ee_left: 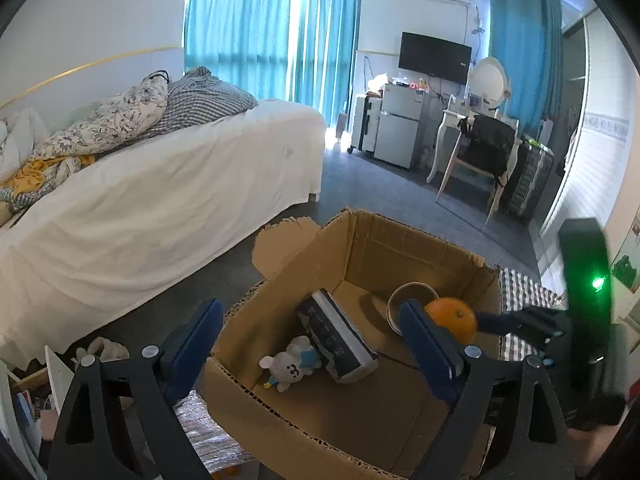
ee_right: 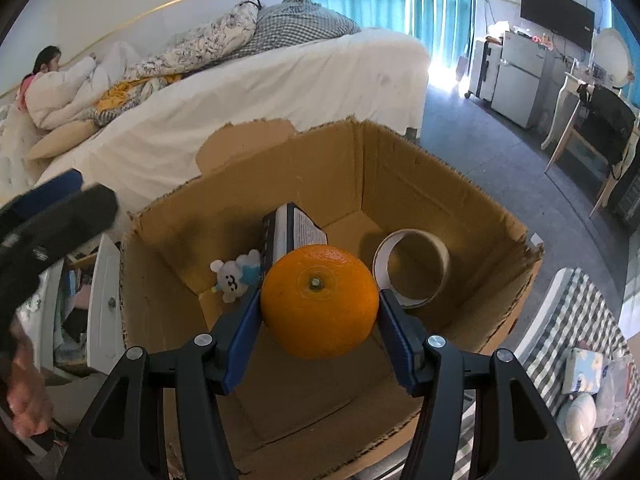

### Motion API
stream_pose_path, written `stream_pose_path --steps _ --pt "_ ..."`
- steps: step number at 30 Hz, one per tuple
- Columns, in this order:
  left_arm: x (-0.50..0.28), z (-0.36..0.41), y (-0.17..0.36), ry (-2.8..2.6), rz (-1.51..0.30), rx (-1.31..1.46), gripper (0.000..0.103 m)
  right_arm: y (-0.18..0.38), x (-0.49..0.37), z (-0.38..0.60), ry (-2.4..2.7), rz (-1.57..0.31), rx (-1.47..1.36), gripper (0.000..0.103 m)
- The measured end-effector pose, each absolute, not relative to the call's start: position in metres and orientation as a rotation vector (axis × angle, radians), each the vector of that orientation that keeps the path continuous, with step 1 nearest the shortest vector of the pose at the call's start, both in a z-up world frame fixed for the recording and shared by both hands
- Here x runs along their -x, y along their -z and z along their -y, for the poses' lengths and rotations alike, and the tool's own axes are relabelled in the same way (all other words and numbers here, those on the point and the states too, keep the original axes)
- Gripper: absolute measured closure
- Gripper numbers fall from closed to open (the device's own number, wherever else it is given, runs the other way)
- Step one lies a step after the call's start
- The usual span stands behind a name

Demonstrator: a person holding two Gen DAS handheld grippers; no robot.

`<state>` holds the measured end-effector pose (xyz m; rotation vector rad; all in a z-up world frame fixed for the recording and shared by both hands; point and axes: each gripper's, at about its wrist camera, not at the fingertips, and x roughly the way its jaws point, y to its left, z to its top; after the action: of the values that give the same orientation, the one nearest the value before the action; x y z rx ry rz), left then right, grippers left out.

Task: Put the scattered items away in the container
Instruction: 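Carry figurine to the box and release it with left tool while right carries orange, then lower the orange into the box and open the right tool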

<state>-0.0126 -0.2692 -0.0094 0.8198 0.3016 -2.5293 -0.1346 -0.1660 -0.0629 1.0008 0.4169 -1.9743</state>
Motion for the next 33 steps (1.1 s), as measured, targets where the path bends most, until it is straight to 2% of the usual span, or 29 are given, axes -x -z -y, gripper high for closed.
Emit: stream_pose_path --steps 5,7,8,9,12,16,18,21,33 --pt "0.009 0.271 0.009 2.520 -0.295 -0.810 0.011 0.065 0.136 0.164 1.988 -0.422 -1.004 0.044" --pt "0.006 0.270 0.011 2.510 -0.283 -0.805 0.011 0.061 0.138 0.161 2.006 -0.418 -0.996 0.036" --pt "0.004 0.270 0.012 2.505 -0.284 -0.805 0.011 0.058 0.138 0.160 2.016 -0.417 -0.989 0.028" --pt "0.003 0.270 0.013 2.504 -0.294 -0.808 0.011 0.055 0.138 0.158 2.031 -0.415 -0.979 0.024" --pt "0.001 0.269 0.011 2.506 -0.301 -0.808 0.011 0.048 0.137 0.151 2.051 -0.401 -0.964 0.020" --pt "0.000 0.261 0.004 2.527 -0.288 -0.793 0.011 0.038 0.135 0.133 2.103 -0.376 -0.941 0.019" --pt "0.001 0.253 0.000 2.544 -0.275 -0.789 0.010 0.032 0.135 0.119 2.137 -0.355 -0.928 0.015" --pt "0.006 0.235 -0.006 2.578 -0.245 -0.778 0.000 0.023 0.134 0.089 2.217 -0.330 -0.907 0.013" --pt "0.047 0.130 -0.014 2.762 -0.156 -0.830 0.000 -0.002 0.141 -0.080 2.533 -0.199 -0.943 0.006"
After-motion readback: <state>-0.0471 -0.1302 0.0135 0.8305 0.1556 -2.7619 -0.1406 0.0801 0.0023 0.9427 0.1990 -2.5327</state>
